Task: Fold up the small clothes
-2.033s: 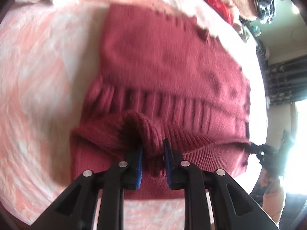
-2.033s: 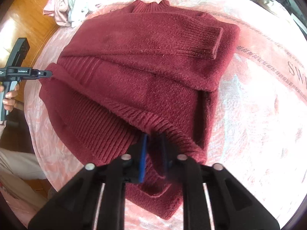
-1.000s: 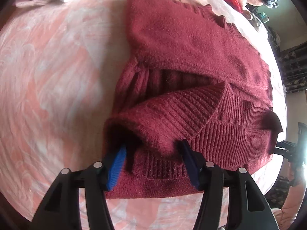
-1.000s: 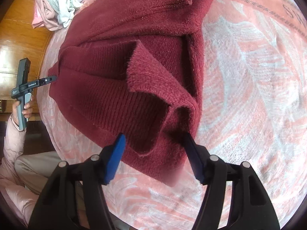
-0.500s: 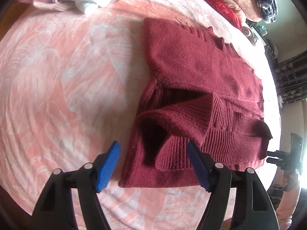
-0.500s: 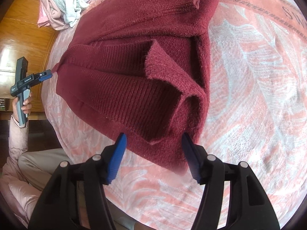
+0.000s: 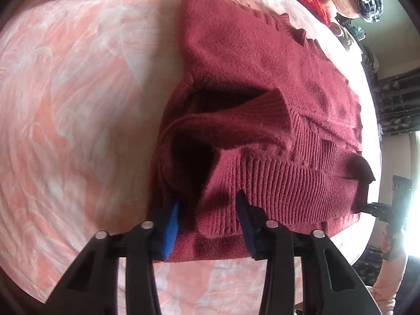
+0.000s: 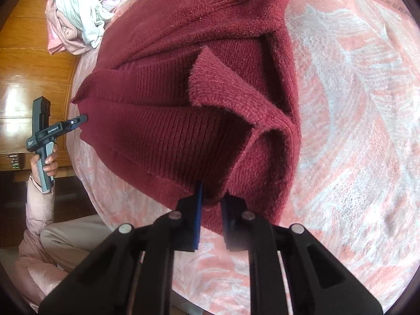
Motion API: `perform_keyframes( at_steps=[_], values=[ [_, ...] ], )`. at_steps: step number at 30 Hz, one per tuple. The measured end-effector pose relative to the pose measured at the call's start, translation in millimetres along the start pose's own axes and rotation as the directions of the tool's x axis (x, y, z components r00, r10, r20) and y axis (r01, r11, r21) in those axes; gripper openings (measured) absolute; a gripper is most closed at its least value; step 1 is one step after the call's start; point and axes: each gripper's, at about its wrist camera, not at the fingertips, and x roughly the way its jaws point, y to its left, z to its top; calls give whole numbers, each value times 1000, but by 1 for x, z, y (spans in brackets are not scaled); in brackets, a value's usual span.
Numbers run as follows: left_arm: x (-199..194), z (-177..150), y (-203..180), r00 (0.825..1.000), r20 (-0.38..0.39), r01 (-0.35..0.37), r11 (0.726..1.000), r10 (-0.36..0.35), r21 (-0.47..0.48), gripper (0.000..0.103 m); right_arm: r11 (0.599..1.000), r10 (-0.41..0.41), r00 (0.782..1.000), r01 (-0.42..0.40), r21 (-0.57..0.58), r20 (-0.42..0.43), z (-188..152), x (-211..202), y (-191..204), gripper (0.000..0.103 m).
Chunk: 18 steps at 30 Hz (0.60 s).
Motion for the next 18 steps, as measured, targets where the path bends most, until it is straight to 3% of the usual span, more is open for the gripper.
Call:
perform_keyframes(
  at_steps=[3,9,11,12,13,18],
  values=[
    [1,5,3,1000,-1,21,999,-21,-30,25,1000,15,999,-14,-14,44,4,-12,3,8],
    [-15,24,13,996,58,72,992,-66,-106,24,998,51,972,-60,31,228,21,-50,-1,9],
    [-19,29,23,996,85,52,989,-40,-141,25,997,2,959,-25,78,284,26,-59,-10,24],
    [-22,30,28,995,97,52,987,-38,-153,32,994,-12,948,-22,103,317,27,-64,-16,44],
    [-23,31,32,994,105,59,985,-42,-162,41,993,-9,942,-29,110,337,28,-67,-20,46],
    [-33,30,33,992,112,73,986,-56,-149,48,996,-62,939,36,80,339,22,-70,-28,42]
  ],
)
